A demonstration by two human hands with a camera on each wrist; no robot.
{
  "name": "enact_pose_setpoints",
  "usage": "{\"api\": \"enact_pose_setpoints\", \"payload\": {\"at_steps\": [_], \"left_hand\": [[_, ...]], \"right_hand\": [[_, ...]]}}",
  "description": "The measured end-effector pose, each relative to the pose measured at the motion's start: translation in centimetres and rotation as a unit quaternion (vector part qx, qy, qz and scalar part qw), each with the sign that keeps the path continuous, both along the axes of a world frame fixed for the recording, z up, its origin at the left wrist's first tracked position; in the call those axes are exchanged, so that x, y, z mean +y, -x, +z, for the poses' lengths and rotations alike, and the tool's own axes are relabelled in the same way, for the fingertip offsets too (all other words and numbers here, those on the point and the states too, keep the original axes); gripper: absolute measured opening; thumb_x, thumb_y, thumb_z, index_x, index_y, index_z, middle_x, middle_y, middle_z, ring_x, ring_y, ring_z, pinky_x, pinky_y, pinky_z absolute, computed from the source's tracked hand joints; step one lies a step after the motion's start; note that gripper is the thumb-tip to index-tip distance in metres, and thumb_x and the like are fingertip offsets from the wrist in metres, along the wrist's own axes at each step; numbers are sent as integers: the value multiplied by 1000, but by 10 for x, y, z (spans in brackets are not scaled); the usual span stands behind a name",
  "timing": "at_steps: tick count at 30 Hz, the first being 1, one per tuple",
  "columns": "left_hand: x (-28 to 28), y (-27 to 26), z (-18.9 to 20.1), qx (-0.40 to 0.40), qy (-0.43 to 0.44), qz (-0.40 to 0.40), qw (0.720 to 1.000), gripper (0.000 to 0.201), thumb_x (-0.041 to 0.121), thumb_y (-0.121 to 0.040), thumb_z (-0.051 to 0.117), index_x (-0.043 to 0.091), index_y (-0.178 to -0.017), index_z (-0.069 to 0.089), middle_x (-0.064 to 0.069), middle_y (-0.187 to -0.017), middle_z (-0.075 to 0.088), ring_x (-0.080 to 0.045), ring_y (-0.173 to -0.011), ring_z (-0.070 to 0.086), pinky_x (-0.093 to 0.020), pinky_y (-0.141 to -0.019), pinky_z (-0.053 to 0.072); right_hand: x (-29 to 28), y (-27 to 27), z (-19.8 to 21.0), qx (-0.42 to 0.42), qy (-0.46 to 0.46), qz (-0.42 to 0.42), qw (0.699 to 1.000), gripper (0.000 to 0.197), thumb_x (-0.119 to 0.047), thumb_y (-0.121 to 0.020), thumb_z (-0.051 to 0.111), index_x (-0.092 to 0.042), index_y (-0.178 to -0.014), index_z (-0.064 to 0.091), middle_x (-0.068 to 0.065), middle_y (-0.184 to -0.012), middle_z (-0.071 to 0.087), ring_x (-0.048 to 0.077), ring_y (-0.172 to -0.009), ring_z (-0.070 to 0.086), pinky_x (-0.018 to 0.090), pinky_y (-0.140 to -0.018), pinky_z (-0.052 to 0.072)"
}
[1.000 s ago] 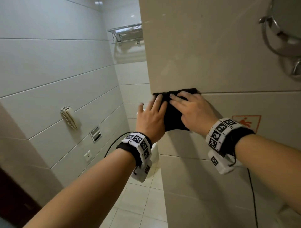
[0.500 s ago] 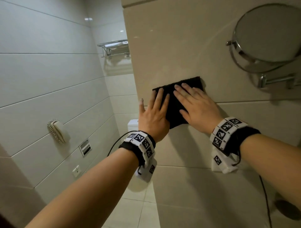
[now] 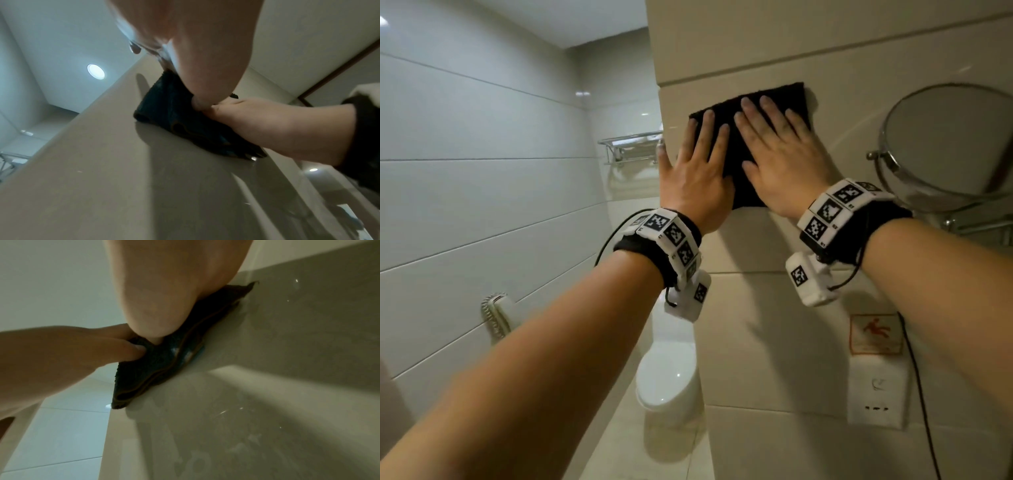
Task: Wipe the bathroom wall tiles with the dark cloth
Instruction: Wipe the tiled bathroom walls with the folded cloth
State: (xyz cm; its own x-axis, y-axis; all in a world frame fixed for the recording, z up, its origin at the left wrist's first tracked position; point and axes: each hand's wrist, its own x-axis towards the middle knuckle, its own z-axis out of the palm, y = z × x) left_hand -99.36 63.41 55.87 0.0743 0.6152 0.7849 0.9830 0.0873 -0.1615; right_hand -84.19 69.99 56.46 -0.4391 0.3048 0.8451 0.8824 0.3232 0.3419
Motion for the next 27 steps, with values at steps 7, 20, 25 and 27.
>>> {"api": "enact_pose_setpoints", "payload": {"at_steps": [7,20,25,27], "left_hand": [[15,-6,2,-43,-43,-24,998,63,45,-103,26,23,-160,7,1,-167,-6,-21,-154,-7,-60,-120,7],[10,-14,-85,-8,8,-18,1000,68,43,-102,33,22,-159,5,-3,-167,-9,-25,-153,-11,-63,-118,10],[3,-19,-99,5,40,-4,999,70,44,-101,36,22,-159,4,-4,-167,-10,-27,-153,-11,-64,-118,8],[0,-21,-99,16,49,6,999,72,45,-100,37,21,-159,4,-5,-167,-9,-28,-153,-10,-64,-118,7]], "right_hand": [[4,13,1,38,-16,-12,999,69,-41,-99,30,-14,-156,3,4,-165,-3,23,-151,-4,45,-123,4],[-8,-6,-84,7,36,-21,999,75,-41,-99,36,-13,-156,-5,5,-164,-11,25,-150,-13,46,-122,-2],[-12,-13,-103,-7,53,-31,998,78,-43,-99,38,-13,-155,-6,5,-163,-15,25,-150,-15,45,-122,-4],[-13,-14,-105,-6,58,-30,998,79,-43,-98,40,-14,-155,-6,5,-163,-15,24,-150,-15,45,-122,-3]]}}
